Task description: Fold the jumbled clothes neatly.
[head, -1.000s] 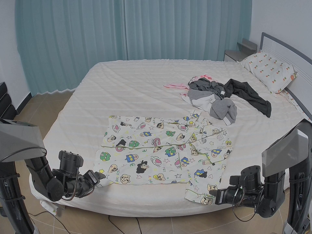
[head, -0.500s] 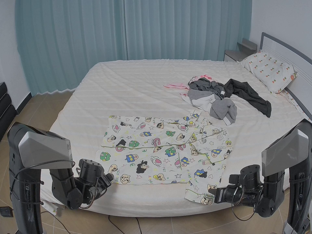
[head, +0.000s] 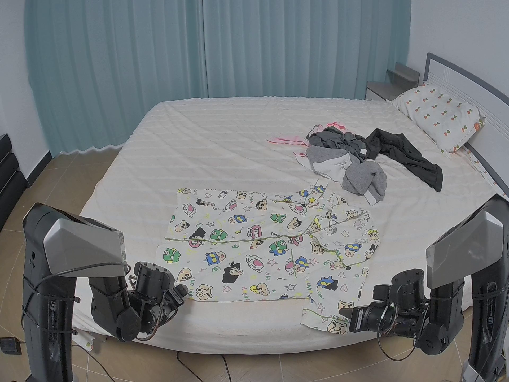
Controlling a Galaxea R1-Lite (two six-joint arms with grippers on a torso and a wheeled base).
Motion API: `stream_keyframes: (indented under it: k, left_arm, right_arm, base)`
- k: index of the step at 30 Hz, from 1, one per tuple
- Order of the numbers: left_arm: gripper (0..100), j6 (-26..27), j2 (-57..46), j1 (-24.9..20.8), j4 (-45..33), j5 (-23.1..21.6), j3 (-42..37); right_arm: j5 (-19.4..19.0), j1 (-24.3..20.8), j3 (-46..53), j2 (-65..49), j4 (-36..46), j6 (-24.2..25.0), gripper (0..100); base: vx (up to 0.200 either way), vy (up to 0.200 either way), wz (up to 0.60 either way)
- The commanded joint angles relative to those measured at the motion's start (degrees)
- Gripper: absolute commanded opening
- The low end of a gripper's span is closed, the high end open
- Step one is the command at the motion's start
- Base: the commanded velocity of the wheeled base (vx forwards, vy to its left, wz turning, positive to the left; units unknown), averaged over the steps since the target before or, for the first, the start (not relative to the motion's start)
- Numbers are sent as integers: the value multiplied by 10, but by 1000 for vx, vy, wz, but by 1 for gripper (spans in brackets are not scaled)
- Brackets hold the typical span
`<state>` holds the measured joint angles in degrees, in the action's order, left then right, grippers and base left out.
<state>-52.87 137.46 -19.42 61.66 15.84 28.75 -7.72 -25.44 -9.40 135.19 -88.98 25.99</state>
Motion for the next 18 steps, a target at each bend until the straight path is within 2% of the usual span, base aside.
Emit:
stream_keyframes:
  k: [1, 7, 8, 18]
  left_arm:
    - [100, -9, 5, 1, 0, 6, 20]
    - [100, -8, 25, 1, -2, 45, 48]
    - [0, -8, 25, 1, -3, 45, 49]
    - [0, -7, 27, 2, -2, 60, 49]
  right_arm:
    - [0, 0, 0, 1, -6, -1, 0]
    - [0, -2, 0, 1, -6, -1, 0]
    - [0, -2, 0, 1, -6, 0, 0]
    - [0, -2, 2, 4, -6, -1, 0]
  base:
    - [0, 0, 0]
    - [0, 0, 0]
    - [0, 0, 0]
    - [0, 0, 0]
